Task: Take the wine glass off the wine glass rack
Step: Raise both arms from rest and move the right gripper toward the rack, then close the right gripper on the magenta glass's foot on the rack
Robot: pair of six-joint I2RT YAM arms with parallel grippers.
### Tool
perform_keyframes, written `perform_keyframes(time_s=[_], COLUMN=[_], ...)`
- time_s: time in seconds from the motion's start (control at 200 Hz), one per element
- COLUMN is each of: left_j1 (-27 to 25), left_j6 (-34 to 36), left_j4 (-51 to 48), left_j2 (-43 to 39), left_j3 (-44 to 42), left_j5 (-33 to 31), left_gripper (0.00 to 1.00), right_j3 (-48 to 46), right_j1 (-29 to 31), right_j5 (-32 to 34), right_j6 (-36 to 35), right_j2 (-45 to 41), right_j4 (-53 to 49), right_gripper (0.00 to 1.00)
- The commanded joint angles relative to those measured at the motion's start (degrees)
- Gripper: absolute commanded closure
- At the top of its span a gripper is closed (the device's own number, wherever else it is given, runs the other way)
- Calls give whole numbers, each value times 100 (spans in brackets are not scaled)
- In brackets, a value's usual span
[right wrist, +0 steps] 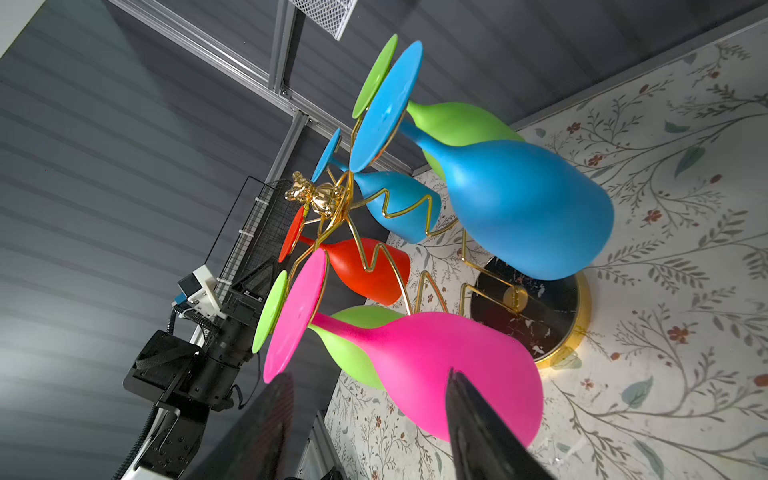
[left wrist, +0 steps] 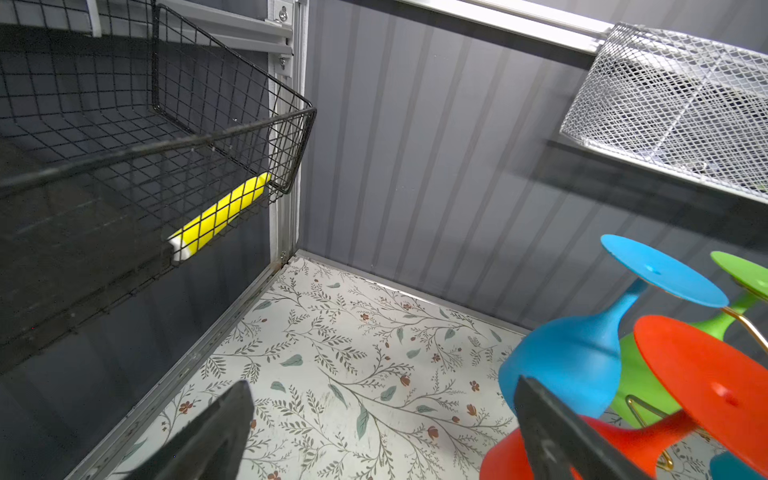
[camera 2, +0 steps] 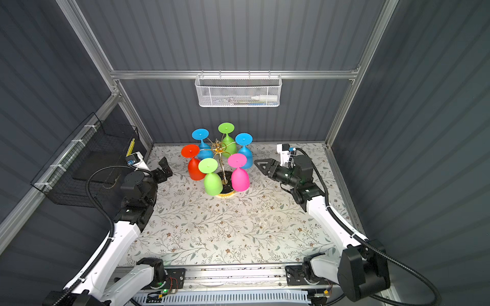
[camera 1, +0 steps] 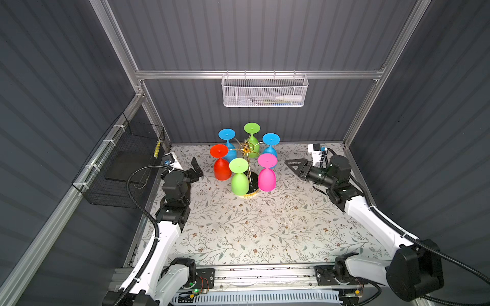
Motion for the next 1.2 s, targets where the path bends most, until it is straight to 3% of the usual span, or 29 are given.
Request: perform_keyframes(time_s=[0.0,0.67,0.845,0.97,1.191], left_j1=[-14,-14,-14,-14,-14], left_j6=[-128,-292,-279,-279,-314], left_j4=[-125,-204,-255,-248,-204], left_j2=[-145,-275,-328,-344,-291], left_j3=[70,-71,-113,-130,-139], left_j5=[112,78,41,22,36], left_gripper=[0,0,0,0,0], right_j3=[286,925,975,1069,1364], right_j1=[164,582,596,616,822], right_j5=[-17,-181,-103,119,431], right_j6=[161,846,946,675,269], right_j2=[77,997,958,815,809], right_j4=[-38,607,625,112,-720], right_gripper=[42,59,56,47,46])
